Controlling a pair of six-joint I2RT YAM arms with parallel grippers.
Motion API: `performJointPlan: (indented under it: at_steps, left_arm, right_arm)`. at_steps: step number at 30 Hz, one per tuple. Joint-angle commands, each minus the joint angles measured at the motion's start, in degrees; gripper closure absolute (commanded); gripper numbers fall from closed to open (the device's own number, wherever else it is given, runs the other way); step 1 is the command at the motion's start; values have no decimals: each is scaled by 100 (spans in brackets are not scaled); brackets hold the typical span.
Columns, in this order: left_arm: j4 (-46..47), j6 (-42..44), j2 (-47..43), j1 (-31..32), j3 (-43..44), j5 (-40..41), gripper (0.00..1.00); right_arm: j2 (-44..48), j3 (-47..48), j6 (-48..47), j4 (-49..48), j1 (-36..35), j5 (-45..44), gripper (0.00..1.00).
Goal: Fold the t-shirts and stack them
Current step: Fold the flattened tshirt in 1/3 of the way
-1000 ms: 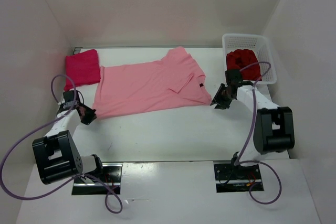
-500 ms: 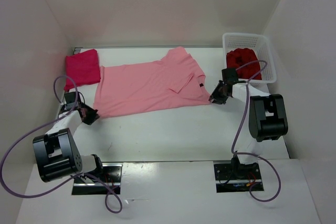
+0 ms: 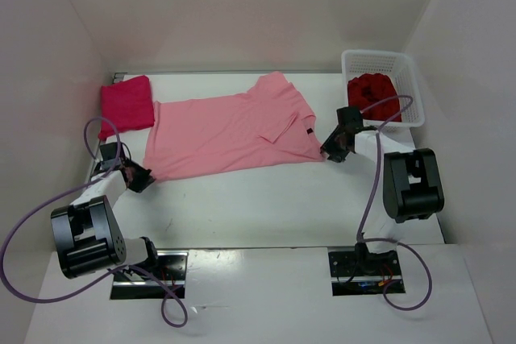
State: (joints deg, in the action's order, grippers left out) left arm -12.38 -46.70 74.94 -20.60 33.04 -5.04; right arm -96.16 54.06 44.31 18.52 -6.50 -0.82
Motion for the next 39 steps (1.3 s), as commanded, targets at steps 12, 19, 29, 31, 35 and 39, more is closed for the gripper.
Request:
performJointPlan:
  at_steps: [12,19,29,31,35,39]
  left_arm:
    - [131,90,-32,-32,-34,-208,100]
    - [78,91,82,-32,-34,-261,100]
    - [78,91,188,-32,19,-261,100]
    - [78,91,188,-32,19,-261,100]
    - [78,91,188,-32,19,-261,100]
    - [78,91,188,-32,-34,-261,100]
  right_arm:
    - [704,-369,86,-14,-27,90,53]
    - [423,-440,139,-349,-27,223,54]
    - [-131,-124,429,-482,-141,-111,78]
    - [-131,-124,499,-394,-141,-217,94]
    - [316,-378,561,44,-141,-348,99]
    - [1088,-799,508,713,-80,-271,99]
